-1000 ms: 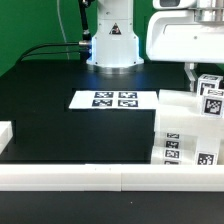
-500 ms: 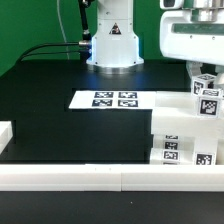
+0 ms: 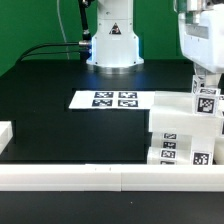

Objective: Assemble chair

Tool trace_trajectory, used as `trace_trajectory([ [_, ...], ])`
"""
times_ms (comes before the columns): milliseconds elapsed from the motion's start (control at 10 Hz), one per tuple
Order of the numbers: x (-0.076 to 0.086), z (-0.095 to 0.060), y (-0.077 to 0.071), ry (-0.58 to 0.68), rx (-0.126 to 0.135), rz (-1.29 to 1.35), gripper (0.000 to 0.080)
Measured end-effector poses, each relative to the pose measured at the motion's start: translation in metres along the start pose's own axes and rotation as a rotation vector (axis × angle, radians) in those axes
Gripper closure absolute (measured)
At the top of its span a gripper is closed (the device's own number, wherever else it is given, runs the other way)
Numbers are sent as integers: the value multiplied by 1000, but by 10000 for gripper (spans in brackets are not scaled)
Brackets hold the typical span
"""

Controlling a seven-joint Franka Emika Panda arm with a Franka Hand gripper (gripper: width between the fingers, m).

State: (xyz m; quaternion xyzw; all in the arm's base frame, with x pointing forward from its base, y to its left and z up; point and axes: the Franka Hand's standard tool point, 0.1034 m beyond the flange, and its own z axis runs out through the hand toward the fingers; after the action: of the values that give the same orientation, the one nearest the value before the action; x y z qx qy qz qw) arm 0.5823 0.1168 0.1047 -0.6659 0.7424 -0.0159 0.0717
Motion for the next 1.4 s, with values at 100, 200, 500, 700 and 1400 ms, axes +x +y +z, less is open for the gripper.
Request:
trace_trajectory([
  [100,0,0,0,-1,0,56,535],
  [200,-1,0,0,-5,0,118,535],
  [500,3,1,-4,-57,25,364,535],
  [700,3,1,-7,-71,39,481,535],
  [1400,0,2,-7,-82,48,471,314],
])
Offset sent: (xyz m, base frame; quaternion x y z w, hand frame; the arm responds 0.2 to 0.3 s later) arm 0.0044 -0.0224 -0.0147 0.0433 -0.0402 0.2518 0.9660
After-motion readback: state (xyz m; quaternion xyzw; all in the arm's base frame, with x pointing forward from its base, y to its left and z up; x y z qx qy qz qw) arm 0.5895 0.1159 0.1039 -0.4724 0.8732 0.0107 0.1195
